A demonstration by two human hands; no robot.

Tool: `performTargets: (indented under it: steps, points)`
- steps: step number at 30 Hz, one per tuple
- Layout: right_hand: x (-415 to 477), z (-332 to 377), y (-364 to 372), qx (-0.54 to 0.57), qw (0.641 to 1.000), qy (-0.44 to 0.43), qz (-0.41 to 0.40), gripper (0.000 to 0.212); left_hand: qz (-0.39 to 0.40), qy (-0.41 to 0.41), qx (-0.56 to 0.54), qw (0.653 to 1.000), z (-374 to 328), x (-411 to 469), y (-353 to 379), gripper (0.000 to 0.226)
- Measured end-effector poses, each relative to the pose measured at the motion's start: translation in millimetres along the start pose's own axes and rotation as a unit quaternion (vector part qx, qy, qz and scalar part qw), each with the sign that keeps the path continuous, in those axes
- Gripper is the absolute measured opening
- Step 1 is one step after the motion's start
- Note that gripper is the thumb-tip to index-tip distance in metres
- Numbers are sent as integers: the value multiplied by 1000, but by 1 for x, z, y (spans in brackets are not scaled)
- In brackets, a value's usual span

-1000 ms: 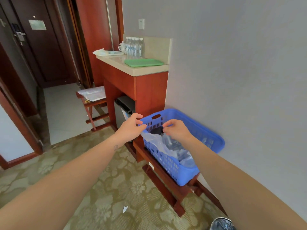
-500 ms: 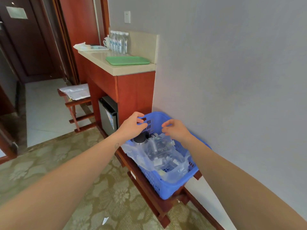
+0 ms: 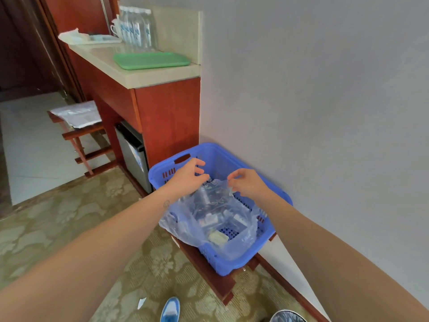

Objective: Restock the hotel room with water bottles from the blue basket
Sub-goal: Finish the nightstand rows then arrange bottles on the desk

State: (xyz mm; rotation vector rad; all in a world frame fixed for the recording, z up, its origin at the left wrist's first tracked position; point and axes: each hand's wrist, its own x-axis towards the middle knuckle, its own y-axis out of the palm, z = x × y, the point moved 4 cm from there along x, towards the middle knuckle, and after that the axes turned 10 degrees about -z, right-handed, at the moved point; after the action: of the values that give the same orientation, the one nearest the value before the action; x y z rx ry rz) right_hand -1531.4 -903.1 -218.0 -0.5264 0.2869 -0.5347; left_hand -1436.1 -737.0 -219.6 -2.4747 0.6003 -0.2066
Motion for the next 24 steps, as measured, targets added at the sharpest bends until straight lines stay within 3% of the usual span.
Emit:
performTargets:
  steps: [8,16,24]
  points:
    - [56,-22,8,0,998,62,-28,11,82,-4,2,997,18,67,33,40]
    - [101,-65,44,-8,989,146,-35,14,188,-36,27,981,81,120,71,38]
    - [117,-96,56,-8,973,217,-77,22,233,-38,28,971,118,163,92,38]
